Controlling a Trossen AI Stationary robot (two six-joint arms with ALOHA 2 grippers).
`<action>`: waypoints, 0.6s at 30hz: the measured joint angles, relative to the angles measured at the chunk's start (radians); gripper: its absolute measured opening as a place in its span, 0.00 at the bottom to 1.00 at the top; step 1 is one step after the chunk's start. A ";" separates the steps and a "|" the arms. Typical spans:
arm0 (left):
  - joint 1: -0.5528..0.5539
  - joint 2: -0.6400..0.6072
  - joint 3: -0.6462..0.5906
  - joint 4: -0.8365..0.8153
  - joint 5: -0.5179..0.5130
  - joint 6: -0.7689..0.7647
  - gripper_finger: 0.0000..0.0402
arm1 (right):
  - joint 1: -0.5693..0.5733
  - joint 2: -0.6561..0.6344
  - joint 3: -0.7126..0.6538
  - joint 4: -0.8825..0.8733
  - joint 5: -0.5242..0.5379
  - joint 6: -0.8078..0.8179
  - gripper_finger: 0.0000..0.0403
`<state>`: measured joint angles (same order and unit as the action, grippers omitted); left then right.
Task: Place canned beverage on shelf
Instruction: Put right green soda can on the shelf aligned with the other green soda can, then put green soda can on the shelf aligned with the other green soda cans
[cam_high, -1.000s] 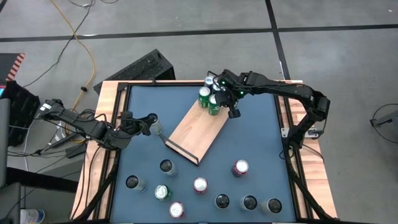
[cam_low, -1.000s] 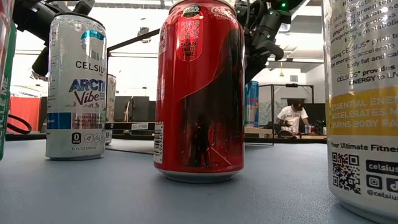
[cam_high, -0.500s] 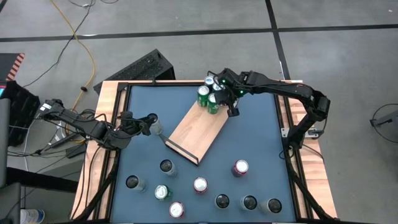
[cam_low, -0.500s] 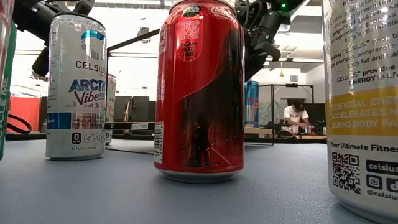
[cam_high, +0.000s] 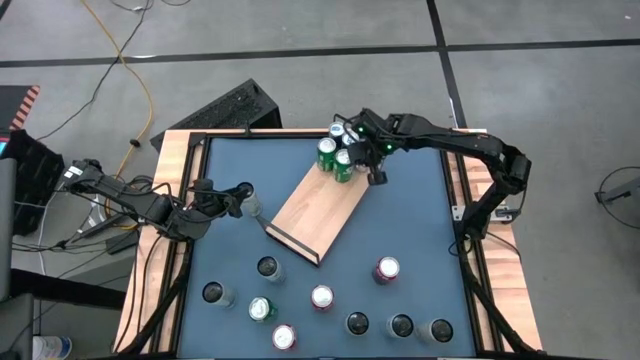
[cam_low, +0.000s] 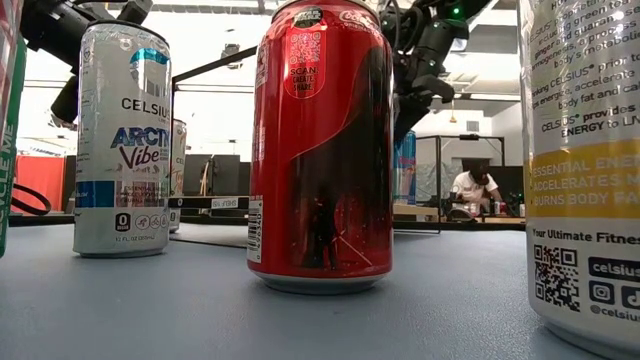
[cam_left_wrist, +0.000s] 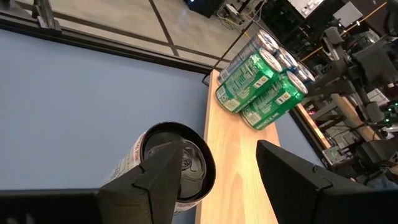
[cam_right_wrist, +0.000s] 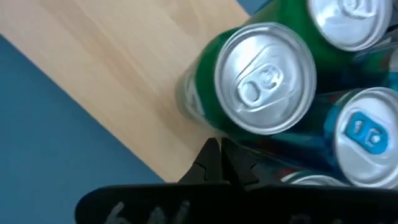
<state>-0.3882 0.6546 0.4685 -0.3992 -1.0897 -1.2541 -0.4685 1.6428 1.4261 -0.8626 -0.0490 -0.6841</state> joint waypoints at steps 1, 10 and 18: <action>0.000 0.000 0.000 0.000 -0.002 0.000 0.48 | -0.003 0.000 0.000 0.009 0.000 0.001 0.00; 0.000 0.000 0.000 0.000 -0.023 0.000 0.48 | -0.018 0.000 0.000 0.038 0.007 0.004 0.00; 0.000 0.000 0.000 0.000 -0.018 -0.003 0.48 | -0.005 -0.010 0.000 0.023 0.053 0.026 0.00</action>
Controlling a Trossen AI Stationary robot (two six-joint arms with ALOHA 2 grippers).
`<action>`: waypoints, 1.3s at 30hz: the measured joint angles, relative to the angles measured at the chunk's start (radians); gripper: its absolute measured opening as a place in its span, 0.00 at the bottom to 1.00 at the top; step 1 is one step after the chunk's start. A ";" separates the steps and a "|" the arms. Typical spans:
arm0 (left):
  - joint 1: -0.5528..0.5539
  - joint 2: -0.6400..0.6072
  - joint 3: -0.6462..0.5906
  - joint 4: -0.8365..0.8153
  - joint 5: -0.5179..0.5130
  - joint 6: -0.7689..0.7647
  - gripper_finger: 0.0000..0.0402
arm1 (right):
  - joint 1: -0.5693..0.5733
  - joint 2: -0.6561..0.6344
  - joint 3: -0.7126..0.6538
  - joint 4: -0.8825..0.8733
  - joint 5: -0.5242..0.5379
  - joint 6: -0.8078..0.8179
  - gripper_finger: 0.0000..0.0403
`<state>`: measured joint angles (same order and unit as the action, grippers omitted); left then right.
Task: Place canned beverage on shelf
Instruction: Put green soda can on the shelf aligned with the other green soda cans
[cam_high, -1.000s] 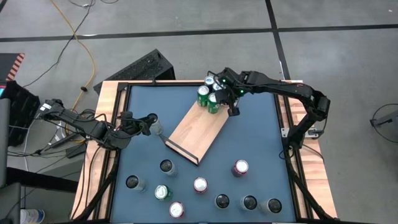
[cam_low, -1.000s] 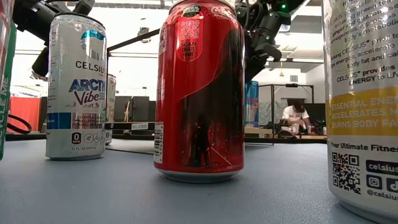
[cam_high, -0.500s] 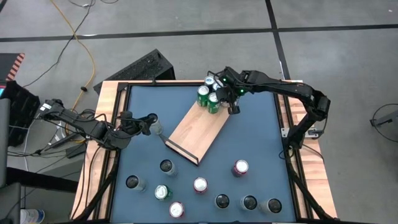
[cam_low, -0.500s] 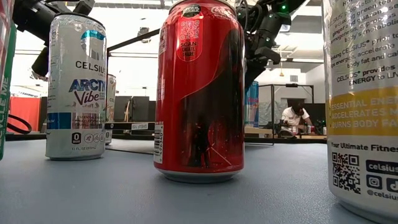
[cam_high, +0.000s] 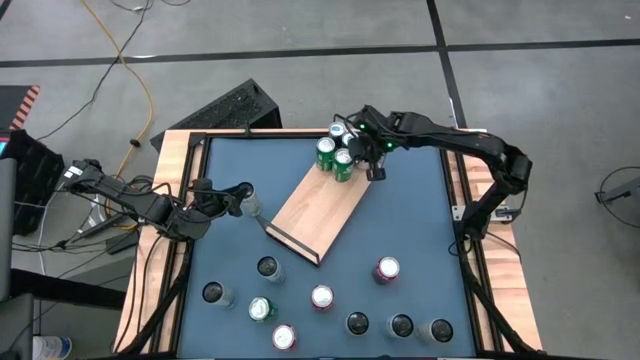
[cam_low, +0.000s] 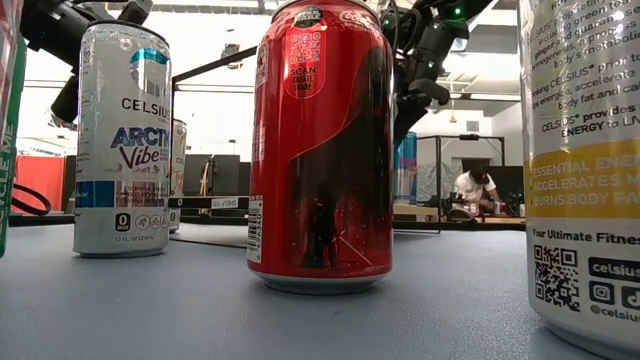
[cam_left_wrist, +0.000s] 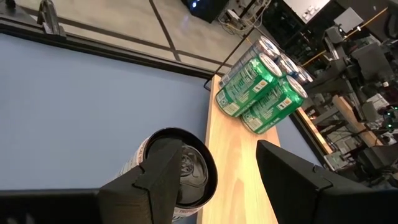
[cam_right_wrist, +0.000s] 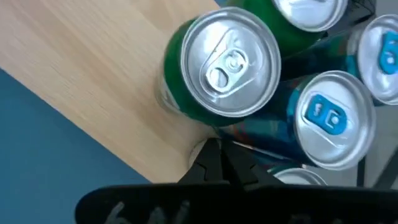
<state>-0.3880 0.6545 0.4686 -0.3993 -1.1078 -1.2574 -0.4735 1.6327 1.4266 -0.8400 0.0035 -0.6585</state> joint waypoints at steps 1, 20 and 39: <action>0.000 0.000 0.000 0.000 0.004 -0.002 0.48 | 0.008 -0.006 0.005 -0.009 -0.001 0.005 0.00; -0.006 0.066 0.168 0.421 0.680 0.365 0.48 | 0.298 -0.273 0.181 -0.165 -0.109 0.099 0.04; -0.079 0.675 0.882 -0.421 1.102 0.352 0.48 | 0.393 -0.354 0.182 -0.294 -0.025 0.320 0.63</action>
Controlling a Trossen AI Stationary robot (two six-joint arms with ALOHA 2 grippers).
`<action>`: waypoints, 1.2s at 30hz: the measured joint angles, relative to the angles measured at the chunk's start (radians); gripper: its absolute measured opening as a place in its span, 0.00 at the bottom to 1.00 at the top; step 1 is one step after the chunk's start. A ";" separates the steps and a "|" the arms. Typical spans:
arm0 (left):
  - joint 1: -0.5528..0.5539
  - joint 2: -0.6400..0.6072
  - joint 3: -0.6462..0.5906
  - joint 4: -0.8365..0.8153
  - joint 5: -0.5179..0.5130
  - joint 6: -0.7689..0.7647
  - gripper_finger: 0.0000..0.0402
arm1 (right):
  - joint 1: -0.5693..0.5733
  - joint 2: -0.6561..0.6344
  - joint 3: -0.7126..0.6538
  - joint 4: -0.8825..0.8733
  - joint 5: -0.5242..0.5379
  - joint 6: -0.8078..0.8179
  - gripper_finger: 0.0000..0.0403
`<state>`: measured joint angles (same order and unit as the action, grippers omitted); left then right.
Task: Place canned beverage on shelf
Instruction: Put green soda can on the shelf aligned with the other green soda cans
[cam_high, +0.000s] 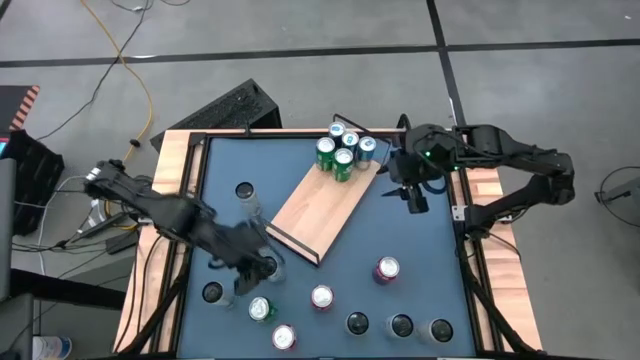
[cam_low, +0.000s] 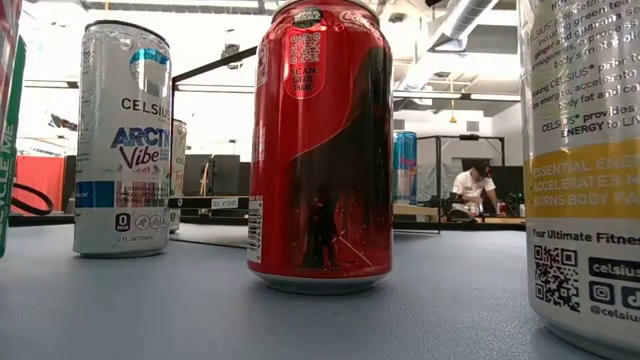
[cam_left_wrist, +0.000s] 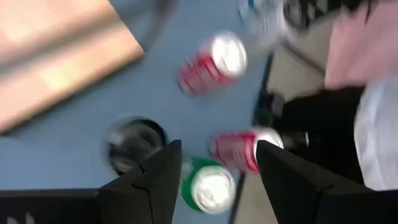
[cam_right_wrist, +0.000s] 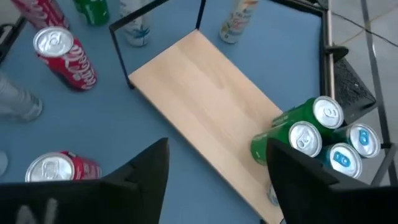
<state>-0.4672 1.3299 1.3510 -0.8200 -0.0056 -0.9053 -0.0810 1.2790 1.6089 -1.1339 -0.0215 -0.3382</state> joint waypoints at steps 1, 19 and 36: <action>-0.010 0.028 0.000 0.012 0.047 -0.004 0.48 | 0.003 0.002 0.000 -0.004 0.000 -0.001 0.63; -0.155 0.254 0.029 -0.031 0.040 -0.154 0.48 | 0.002 0.003 -0.001 -0.015 0.000 -0.003 0.64; -0.192 0.261 0.368 -0.346 -0.042 0.129 0.48 | 0.000 0.022 -0.034 -0.019 0.000 0.002 0.64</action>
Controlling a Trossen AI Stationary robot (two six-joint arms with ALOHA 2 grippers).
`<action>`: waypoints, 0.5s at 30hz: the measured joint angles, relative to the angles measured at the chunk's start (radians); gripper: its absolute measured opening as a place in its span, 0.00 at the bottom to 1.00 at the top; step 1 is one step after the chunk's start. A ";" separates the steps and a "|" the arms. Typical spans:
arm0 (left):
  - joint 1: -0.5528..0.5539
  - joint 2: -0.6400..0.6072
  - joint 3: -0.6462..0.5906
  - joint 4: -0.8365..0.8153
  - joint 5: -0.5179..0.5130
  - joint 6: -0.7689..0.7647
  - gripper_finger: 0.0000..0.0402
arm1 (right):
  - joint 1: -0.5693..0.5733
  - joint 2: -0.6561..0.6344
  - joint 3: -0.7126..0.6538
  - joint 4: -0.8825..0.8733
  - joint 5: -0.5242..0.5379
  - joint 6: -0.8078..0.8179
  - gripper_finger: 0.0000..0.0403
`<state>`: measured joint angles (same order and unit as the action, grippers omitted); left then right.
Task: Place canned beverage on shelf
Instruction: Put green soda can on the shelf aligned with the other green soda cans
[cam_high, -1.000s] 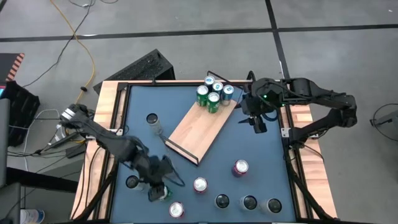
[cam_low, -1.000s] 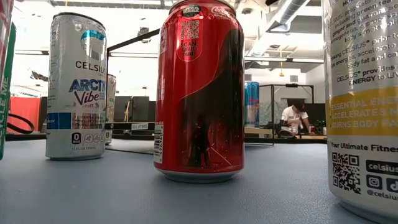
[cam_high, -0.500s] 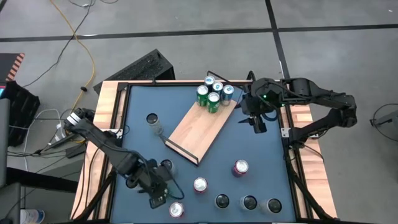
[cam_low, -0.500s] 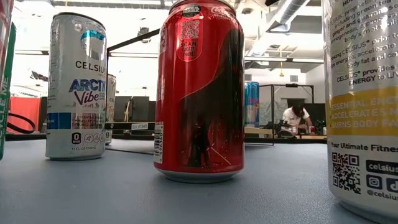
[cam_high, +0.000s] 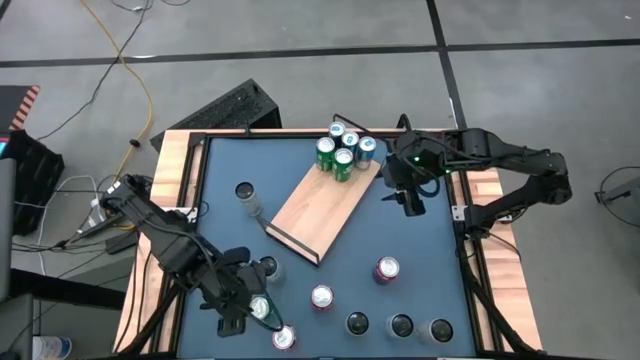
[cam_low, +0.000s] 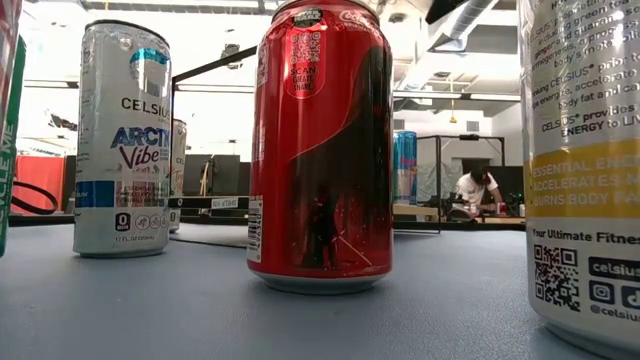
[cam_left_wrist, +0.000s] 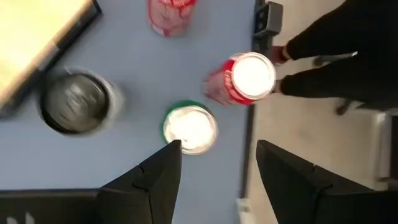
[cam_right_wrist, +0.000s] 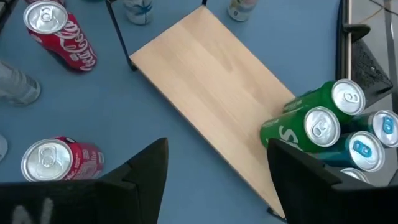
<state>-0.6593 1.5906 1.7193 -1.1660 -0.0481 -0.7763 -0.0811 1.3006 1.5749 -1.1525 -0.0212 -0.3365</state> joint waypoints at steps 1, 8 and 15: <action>0.002 0.000 -0.001 0.003 -0.022 0.036 0.48 | 0.000 0.000 0.000 0.002 0.000 0.004 0.64; 0.040 0.000 -0.003 0.008 -0.174 -0.012 0.48 | -0.006 0.030 0.000 -0.003 0.000 0.023 0.64; 0.082 0.000 -0.004 0.023 -0.129 -0.002 0.49 | -0.007 0.056 0.000 -0.019 -0.001 0.025 0.64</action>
<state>-0.5775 1.5902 1.7157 -1.1426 -0.1770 -0.7780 -0.0879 1.3571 1.5749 -1.1711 -0.0221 -0.3119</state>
